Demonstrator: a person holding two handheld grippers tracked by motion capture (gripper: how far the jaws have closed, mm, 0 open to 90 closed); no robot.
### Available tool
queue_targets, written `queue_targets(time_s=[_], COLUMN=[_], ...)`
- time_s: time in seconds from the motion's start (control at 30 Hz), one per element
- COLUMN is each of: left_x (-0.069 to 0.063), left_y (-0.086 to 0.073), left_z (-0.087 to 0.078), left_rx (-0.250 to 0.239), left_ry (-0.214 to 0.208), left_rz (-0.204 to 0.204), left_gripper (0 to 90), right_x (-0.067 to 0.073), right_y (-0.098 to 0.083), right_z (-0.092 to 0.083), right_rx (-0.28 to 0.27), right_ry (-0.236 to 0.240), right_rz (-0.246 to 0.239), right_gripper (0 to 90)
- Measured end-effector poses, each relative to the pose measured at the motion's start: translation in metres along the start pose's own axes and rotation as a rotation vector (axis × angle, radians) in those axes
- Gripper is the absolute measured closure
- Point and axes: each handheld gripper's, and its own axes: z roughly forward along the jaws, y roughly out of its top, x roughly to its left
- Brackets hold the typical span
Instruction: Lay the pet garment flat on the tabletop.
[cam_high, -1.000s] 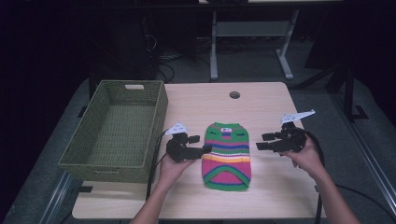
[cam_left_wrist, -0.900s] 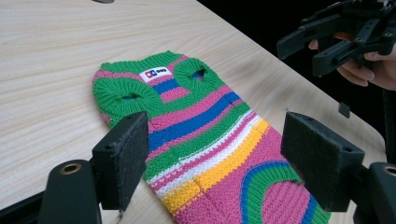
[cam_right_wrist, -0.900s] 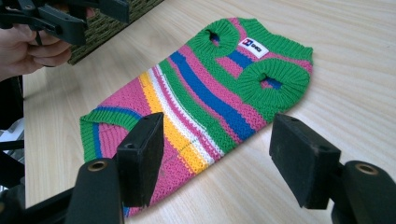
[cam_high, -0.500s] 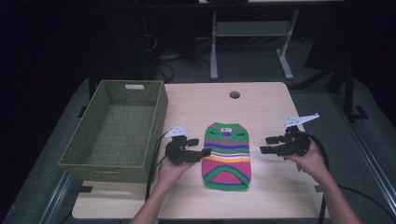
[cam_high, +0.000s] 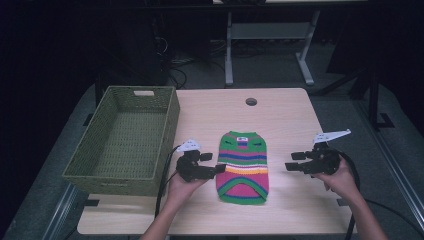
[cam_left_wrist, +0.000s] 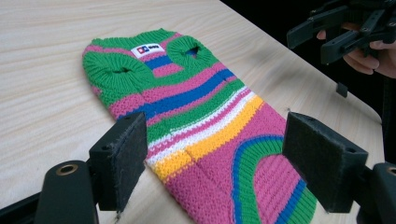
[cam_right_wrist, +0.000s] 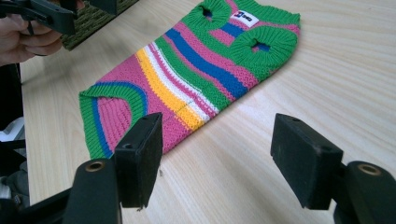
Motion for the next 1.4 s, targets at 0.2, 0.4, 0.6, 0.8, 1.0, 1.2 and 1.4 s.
queue_targets(time_s=[0.2, 0.4, 0.6, 0.8, 1.0, 1.2, 1.4], left_x=[-0.002, -0.008, -0.013, -0.018, -0.022, -0.026, -0.027], left_y=[-0.007, -0.011, -0.014, -0.018, -0.025, -0.037, -0.053], left_z=[-0.005, -0.01, -0.013, -0.017, -0.022, -0.027, -0.034], left_rx=[0.018, 0.03, 0.046, 0.051, 0.063, 0.062, 0.063], left_ry=[0.01, -0.003, -0.006, -0.013, -0.012, -0.019, -0.021], left_rz=[0.009, 0.028, 0.053, 0.056, 0.063, 0.06, 0.052], left_gripper=[21.9, 21.8, 21.5, 21.5, 21.5, 21.5, 21.5], right_x=[0.004, 0.007, 0.009, 0.012, 0.014, 0.017, 0.022], right_y=[-0.007, -0.019, -0.03, -0.045, -0.059, -0.07, -0.08], right_z=[-0.007, -0.015, -0.02, -0.027, -0.031, -0.037, -0.039], right_rx=[-0.019, -0.03, -0.027, -0.039, -0.05, -0.057, -0.054], right_ry=[-0.004, -0.015, -0.026, -0.032, -0.042, -0.051, -0.089], right_rz=[-0.006, -0.004, -0.003, 0.012, 0.017, 0.03, 0.037], right_gripper=[33.5, 32.9, 32.9, 32.9, 32.0, 30.2, 28.6])
